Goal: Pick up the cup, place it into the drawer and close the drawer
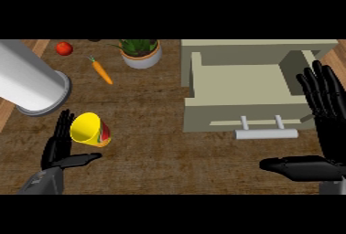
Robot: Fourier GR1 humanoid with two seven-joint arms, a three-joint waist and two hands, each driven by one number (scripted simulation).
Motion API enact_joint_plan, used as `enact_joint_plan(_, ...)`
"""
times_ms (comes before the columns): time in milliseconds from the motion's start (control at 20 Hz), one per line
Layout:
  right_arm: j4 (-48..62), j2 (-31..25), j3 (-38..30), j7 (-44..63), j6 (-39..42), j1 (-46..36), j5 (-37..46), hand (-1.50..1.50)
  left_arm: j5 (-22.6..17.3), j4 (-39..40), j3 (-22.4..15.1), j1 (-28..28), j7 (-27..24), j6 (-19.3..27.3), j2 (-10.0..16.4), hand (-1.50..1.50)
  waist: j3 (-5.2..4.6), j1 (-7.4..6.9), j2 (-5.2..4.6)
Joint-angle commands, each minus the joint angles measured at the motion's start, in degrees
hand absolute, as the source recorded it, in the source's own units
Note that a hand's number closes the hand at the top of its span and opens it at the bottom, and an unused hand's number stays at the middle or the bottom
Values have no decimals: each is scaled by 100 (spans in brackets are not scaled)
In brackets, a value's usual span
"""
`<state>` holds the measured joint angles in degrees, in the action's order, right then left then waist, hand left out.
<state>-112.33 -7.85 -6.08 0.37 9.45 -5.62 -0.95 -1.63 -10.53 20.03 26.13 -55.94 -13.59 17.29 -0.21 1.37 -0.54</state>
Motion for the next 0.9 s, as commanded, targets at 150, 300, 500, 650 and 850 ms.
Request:
enact_joint_plan(150,54,-99,-66,-83,187,162,-109,-150,-100,85,95,23,-450,-824,113,-150,-8,53,-18)
enact_joint_plan(300,313,90,77,-302,-1,67,151,-150,-114,19,71,166,-408,-784,-118,-150,-2,7,-12)
enact_joint_plan(500,202,50,107,-402,103,288,156,-150,-150,-44,69,281,-403,-906,-284,-150,-2,43,-17)
enact_joint_plan(650,146,157,228,46,-77,-59,199,-150,-148,-124,17,227,-483,-1288,-354,-150,-9,10,-21)
enact_joint_plan(850,242,90,97,-138,56,60,46,-150,-226,-192,22,469,-216,-1572,-387,150,-6,48,-24)
